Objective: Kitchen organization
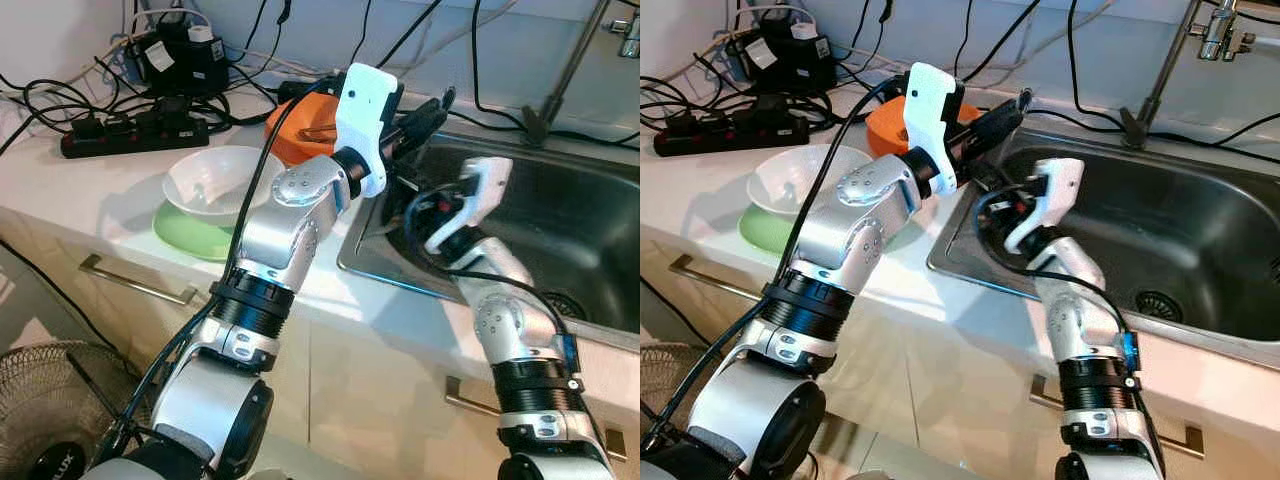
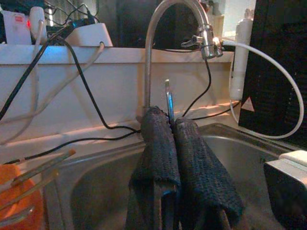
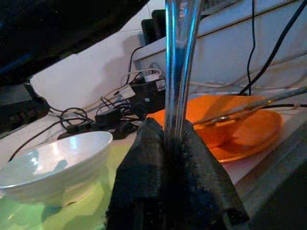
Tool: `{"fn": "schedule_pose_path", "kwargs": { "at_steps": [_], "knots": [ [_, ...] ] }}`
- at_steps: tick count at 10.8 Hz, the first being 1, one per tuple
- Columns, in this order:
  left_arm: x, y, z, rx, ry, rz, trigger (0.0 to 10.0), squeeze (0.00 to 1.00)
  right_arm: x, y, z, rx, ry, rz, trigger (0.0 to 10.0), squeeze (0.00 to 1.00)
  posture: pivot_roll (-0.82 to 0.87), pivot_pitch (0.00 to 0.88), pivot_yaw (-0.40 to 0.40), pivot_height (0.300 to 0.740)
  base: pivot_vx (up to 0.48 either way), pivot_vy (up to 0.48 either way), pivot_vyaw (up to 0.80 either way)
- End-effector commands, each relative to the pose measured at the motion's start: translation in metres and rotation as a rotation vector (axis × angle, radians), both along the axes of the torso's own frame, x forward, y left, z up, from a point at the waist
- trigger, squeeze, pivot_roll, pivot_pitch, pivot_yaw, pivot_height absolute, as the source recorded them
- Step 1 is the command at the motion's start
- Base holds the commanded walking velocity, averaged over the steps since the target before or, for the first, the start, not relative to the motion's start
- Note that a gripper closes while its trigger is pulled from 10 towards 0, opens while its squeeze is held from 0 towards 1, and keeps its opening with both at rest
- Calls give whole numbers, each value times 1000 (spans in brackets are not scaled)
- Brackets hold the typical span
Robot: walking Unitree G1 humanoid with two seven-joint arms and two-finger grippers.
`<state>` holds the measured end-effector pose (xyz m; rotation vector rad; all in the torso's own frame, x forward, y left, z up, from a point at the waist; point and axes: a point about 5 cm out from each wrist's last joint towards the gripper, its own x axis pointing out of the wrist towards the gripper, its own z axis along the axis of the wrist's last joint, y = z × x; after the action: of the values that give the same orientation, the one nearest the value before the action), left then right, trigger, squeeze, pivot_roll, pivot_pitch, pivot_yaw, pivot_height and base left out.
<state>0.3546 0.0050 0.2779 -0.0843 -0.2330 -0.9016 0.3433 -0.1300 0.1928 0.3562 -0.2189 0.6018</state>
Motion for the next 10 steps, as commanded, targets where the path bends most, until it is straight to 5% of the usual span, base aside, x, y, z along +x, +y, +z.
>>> {"fn": "schedule_pose_path", "kwargs": {
  "at_steps": [1, 2, 7, 8, 9, 10],
  "knots": [
    [-2, -2, 4, -5, -9, -13, 10000, 0, 1, 10, 6, -10, -30, 38, 0, 0, 158, 0, 28, 717, 0, 0, 0],
    [-2, -2, 5, -17, -3, -10, 10000, 1000, 2, 11, 6, -10, -29, 35, 0, 0, 157, 0, 29, 717, 0, 0, 0],
    [-2, 0, 6, -25, -2, -8, 10000, 1000, 16, -4, 12, 20, -10, -107, 0, 0, 162, 0, 25, 717, 0, 0, 0],
    [-2, 2, 5, -21, -6, 0, 10000, 698, 23, -14, 13, 39, 10, -196, 0, 0, 165, 0, 24, 717, 0, 0, 0],
    [-2, 5, 2, -16, -1, 13, 10000, 0, 31, -30, 14, 44, 38, -314, 0, 0, 164, 0, 24, 717, 0, 0, 0],
    [-2, 8, -3, -9, 13, 18, 10000, 0, 35, -40, 13, 47, 60, -382, 10000, 0, 165, 0, 24, 717, 0, 0, 0]
  ]
}}
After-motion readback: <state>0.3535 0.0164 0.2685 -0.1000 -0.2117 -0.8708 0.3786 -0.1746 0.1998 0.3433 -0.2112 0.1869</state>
